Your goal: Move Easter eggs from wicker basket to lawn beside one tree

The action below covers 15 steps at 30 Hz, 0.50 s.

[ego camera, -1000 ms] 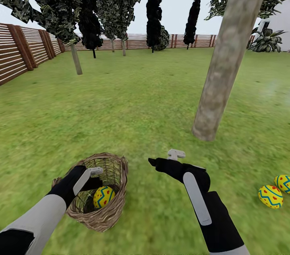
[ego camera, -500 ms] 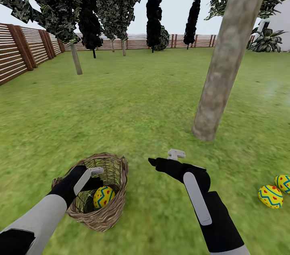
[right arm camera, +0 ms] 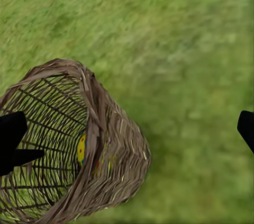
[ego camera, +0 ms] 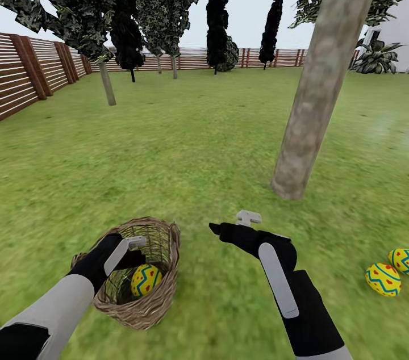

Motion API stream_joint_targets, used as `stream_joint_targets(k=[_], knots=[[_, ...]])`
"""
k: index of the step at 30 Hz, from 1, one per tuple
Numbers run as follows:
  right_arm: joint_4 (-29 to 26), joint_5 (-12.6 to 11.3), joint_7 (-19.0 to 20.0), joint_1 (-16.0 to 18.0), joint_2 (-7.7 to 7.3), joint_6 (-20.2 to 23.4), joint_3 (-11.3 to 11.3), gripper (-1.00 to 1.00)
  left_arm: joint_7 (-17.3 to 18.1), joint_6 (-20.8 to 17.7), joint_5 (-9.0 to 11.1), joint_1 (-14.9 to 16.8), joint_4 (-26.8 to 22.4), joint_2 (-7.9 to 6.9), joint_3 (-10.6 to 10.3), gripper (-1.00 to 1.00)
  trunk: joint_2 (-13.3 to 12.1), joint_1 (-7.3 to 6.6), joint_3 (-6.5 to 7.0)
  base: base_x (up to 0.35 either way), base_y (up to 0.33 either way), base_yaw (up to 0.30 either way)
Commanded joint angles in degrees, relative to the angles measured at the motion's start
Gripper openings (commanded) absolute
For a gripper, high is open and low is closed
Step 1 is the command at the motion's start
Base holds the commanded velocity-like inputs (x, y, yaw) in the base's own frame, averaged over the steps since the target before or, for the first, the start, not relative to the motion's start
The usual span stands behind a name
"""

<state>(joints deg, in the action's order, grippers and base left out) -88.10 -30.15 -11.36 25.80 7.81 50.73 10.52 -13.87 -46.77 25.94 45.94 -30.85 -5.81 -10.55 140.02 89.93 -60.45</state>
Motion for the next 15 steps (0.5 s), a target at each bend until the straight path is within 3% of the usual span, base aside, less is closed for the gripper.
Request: stream_joint_targets(k=[1,15], knots=[[-0.1,-0.6,-0.6,0.0,0.01,0.2,0.0,1.00,-0.5,-0.1,0.6,0.0,-0.1,-0.08,-0.4,1.00,0.0,-0.01,-0.05,0.005,0.000,0.000],[-0.1,-0.5,-0.6,0.0,0.01,0.2,0.0,1.00,-0.5,-0.2,0.6,0.0,-0.1,-0.08,-0.4,1.00,0.0,-0.01,-0.05,0.001,0.000,0.000]])
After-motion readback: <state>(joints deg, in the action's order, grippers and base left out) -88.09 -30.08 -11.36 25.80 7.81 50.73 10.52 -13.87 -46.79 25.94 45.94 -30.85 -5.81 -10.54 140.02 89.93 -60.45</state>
